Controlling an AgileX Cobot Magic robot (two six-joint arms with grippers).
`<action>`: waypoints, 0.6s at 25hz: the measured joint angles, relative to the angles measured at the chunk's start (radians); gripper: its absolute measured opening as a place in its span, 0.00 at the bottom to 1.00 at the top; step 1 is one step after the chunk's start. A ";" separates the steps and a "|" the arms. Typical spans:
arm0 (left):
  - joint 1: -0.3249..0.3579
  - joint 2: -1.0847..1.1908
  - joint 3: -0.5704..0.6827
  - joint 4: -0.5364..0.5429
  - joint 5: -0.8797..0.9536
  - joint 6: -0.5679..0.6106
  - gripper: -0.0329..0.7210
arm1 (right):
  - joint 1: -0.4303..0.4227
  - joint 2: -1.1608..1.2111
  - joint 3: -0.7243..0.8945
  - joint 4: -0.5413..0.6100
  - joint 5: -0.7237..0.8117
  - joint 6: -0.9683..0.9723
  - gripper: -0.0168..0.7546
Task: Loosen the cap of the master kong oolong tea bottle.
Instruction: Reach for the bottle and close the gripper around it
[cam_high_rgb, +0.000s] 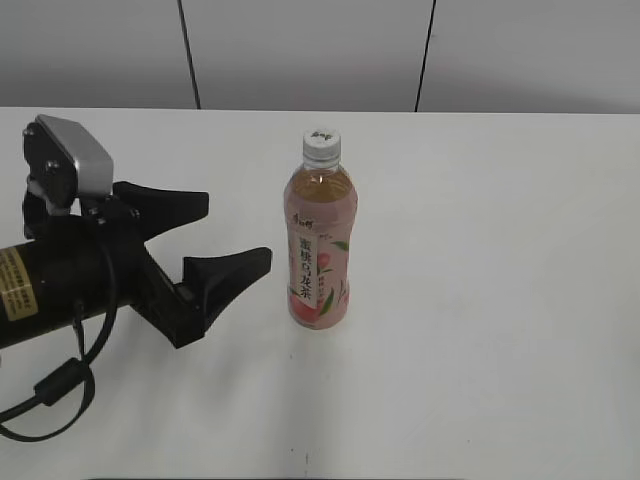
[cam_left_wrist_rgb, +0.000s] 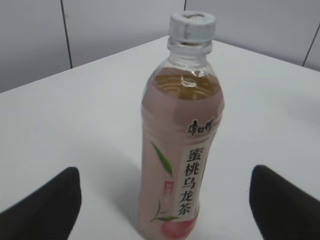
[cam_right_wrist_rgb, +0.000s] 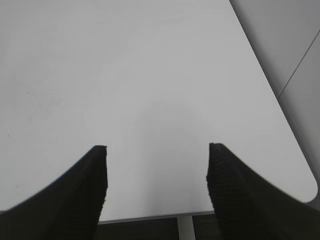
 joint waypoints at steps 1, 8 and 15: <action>0.000 0.023 0.000 0.003 -0.041 -0.001 0.86 | 0.000 0.000 0.000 0.000 0.000 0.000 0.64; 0.000 0.255 -0.037 0.008 -0.260 -0.001 0.87 | 0.000 0.000 0.000 0.000 0.000 0.000 0.64; -0.008 0.355 -0.150 0.066 -0.276 -0.001 0.87 | 0.000 0.000 0.000 0.000 0.000 0.000 0.64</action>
